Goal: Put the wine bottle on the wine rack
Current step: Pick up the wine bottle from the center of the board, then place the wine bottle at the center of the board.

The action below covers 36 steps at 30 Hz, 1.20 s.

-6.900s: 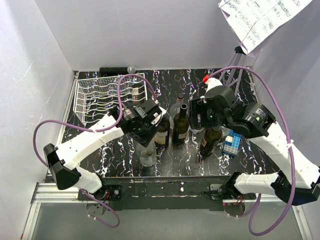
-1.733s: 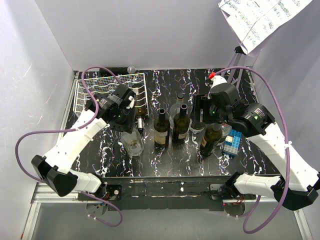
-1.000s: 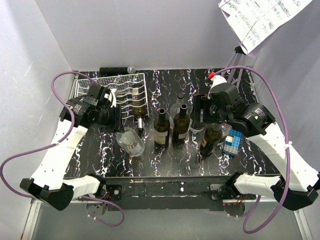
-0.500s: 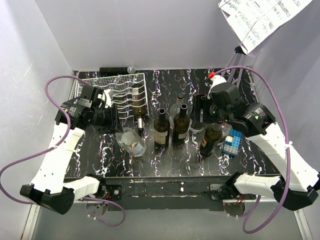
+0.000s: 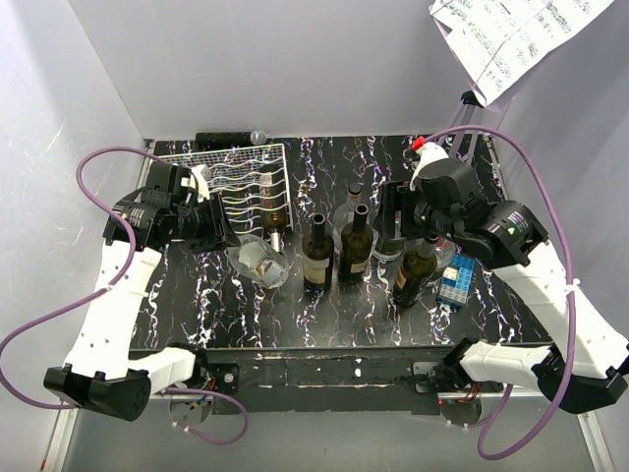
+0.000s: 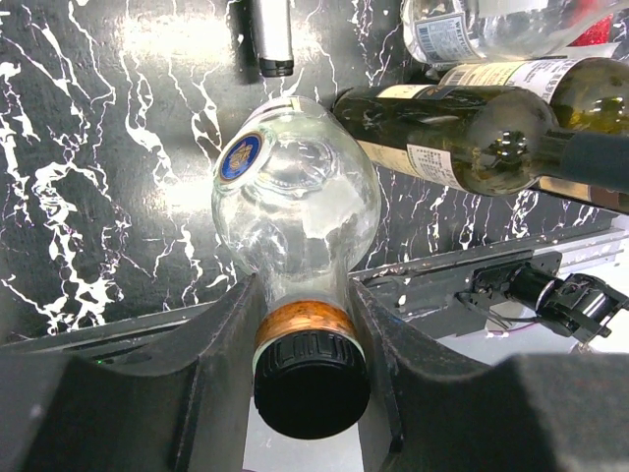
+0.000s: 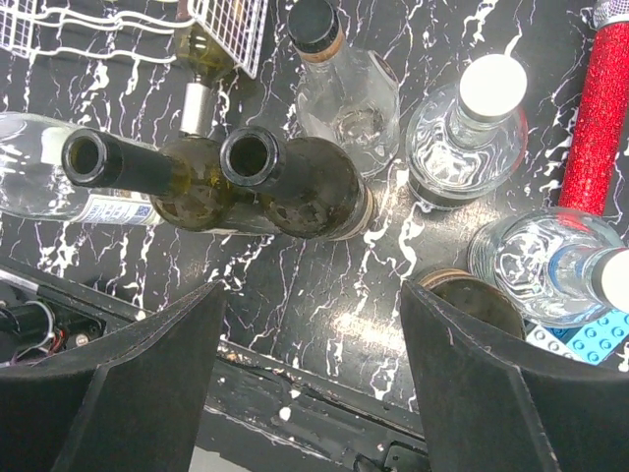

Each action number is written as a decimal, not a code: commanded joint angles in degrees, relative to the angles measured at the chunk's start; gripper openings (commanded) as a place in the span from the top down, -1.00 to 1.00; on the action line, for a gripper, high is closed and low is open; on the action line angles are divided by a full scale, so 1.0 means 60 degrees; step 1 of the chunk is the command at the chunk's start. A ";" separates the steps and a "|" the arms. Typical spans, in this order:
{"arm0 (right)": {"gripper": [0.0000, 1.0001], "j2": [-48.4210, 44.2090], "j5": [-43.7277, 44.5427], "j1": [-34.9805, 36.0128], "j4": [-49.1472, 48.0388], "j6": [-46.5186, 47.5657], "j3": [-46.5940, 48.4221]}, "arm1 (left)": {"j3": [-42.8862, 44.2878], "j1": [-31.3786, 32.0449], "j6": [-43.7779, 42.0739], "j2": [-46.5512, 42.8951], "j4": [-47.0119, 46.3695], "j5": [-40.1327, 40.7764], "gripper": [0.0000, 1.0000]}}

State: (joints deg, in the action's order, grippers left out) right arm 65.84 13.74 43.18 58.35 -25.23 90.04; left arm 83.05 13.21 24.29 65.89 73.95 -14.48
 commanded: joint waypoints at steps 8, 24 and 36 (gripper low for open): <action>-0.58 0.0130 -0.0004 -0.0048 -0.0218 0.0207 0.0550 | 0.1334 -0.0181 0.0360 -0.0288 -0.1412 -0.1146 1.00; -0.58 0.0071 -0.0077 -0.0063 -0.0291 0.0133 0.0433 | 0.1013 -0.0181 0.0273 -0.0405 -0.1369 -0.1293 1.00; -0.58 0.0042 -0.0326 -0.0063 -0.0408 0.0177 0.0316 | -0.0130 0.0024 -0.0372 -0.0742 -0.1412 -0.1044 1.00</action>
State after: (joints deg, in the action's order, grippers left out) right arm 66.85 12.58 43.09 58.30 -25.06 90.98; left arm 81.06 12.60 22.55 65.56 71.79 -16.21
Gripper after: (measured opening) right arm 0.793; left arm 0.359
